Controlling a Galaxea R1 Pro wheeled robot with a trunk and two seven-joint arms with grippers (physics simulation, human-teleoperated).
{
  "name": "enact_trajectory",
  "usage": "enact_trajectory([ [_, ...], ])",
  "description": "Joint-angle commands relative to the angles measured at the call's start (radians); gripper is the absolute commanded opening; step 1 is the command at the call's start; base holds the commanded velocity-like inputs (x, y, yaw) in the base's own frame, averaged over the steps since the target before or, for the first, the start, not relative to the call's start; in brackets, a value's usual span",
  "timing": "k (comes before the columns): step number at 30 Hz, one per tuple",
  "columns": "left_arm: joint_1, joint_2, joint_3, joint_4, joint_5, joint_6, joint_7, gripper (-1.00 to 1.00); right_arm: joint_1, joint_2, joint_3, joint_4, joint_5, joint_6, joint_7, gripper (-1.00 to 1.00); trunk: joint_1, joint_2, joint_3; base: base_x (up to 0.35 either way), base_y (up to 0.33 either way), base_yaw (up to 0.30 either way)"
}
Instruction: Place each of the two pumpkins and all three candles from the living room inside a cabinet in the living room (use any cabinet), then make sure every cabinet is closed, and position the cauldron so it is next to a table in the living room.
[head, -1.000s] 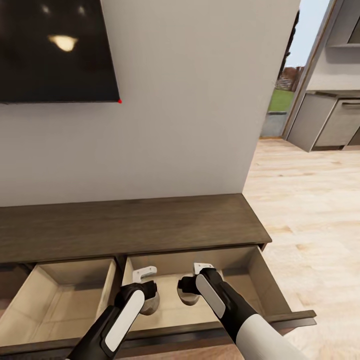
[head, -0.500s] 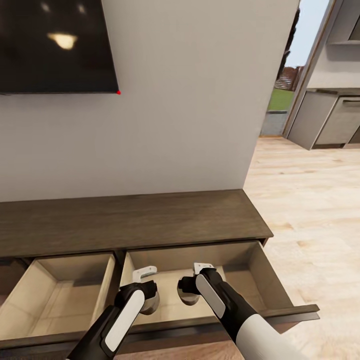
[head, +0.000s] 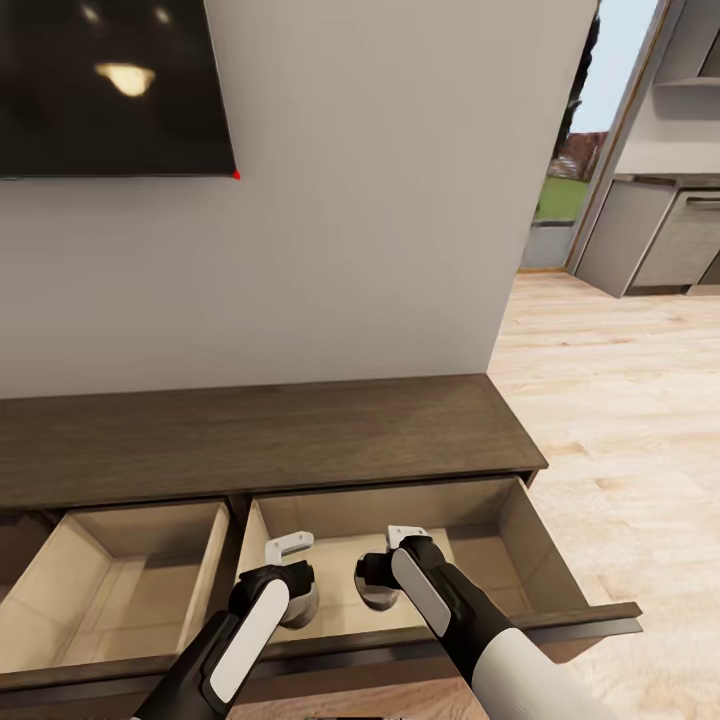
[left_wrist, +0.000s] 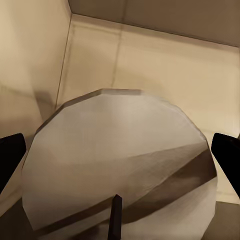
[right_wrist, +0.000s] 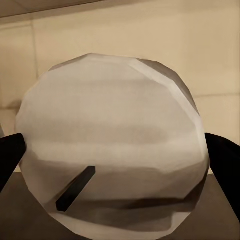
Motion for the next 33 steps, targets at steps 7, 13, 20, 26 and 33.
enact_trajectory([
  [7,-0.001,0.000,-0.001,-0.003,0.008,0.000,0.009,-1.00,-0.001,0.000,0.003,-0.001,-0.009,0.000,-0.011,-1.00,0.004,-0.008,-0.004,0.000,0.000,0.000],
  [13,-0.001,0.000,-0.001,-0.003,0.008,0.001,0.008,-1.00,-0.001,0.000,0.003,-0.001,-0.009,0.000,-0.012,-1.00,0.004,-0.008,-0.004,0.000,0.000,0.000],
  [20,0.000,0.000,-0.001,-0.003,0.008,0.001,0.008,-1.00,-0.001,0.000,0.003,-0.001,-0.007,0.000,-0.013,1.00,0.004,-0.008,-0.004,0.000,0.000,0.000],
  [26,0.000,0.000,-0.001,-0.004,0.008,0.000,0.008,1.00,-0.001,0.000,0.003,-0.001,-0.007,0.000,-0.013,1.00,0.004,-0.008,-0.004,0.000,0.000,0.000],
  [33,0.000,0.000,-0.001,-0.003,0.008,-0.001,0.008,1.00,-0.001,0.000,0.003,-0.001,-0.007,0.000,-0.013,1.00,0.004,-0.008,-0.004,0.000,0.000,0.000],
])
